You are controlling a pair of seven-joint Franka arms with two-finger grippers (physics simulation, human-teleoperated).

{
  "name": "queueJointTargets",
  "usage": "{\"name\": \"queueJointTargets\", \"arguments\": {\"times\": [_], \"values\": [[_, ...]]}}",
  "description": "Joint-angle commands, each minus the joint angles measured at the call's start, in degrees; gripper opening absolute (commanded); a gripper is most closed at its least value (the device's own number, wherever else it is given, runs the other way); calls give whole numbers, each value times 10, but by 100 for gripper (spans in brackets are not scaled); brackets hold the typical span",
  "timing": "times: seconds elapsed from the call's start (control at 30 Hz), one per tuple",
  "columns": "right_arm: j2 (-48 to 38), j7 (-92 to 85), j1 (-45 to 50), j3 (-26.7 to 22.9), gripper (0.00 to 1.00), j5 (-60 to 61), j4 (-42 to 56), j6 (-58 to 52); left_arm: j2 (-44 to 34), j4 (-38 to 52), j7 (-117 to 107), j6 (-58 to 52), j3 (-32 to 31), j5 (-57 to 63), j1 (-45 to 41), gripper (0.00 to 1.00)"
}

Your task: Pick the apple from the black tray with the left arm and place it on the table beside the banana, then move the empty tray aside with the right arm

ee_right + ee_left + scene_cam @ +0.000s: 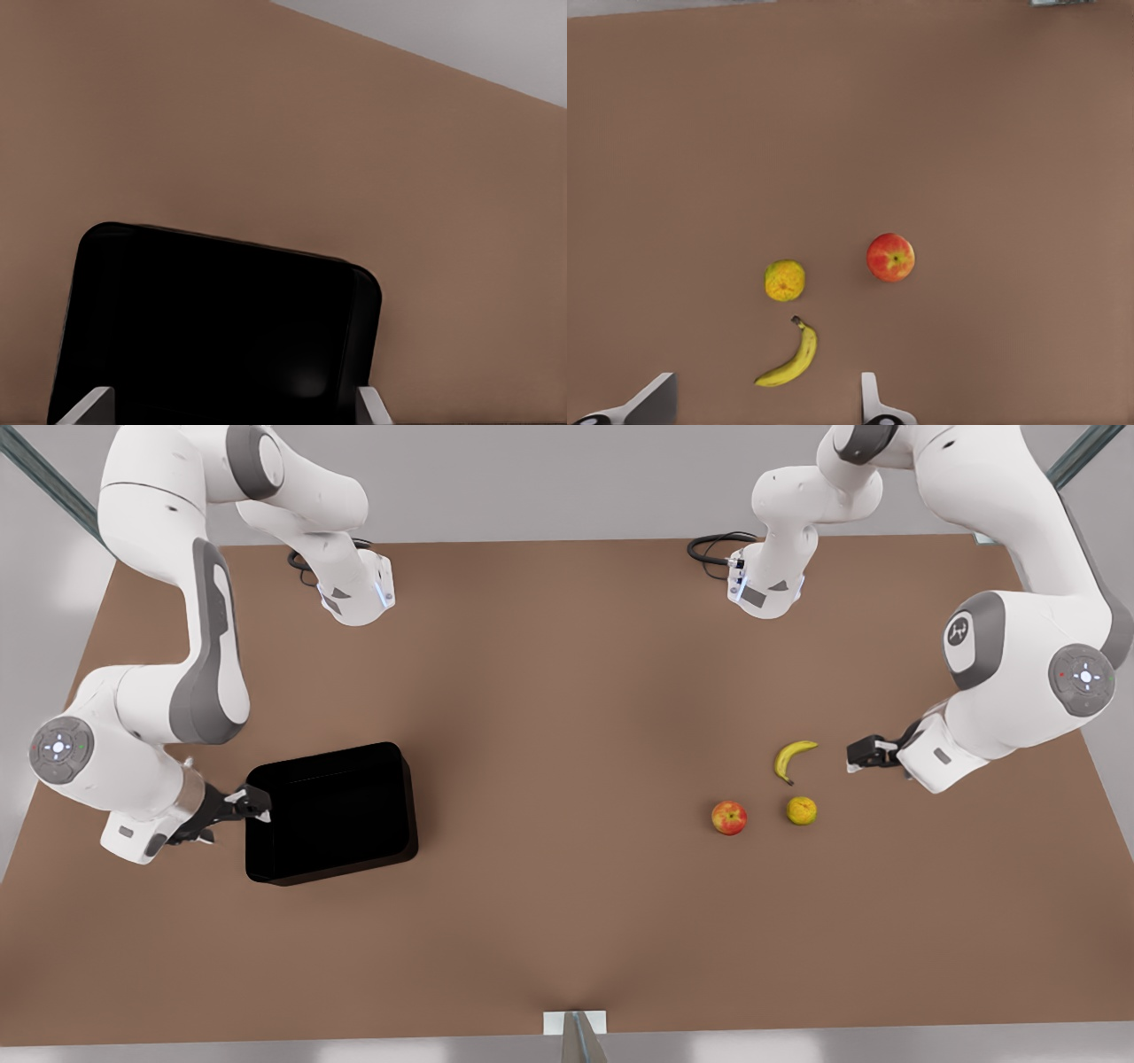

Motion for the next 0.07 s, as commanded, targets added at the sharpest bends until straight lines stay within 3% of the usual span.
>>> {"name": "queueJointTargets", "arguments": {"times": [0.0, 0.03], "values": [[5, 102, -1, 1, 100, -11, 6, -21, 0, 2, 1, 19, 0, -9, -1, 100], [5, 103, 0, 3, 100, -11, 6, -21, 0, 2, 0, 19, 0, -7, -2, 100]]}}
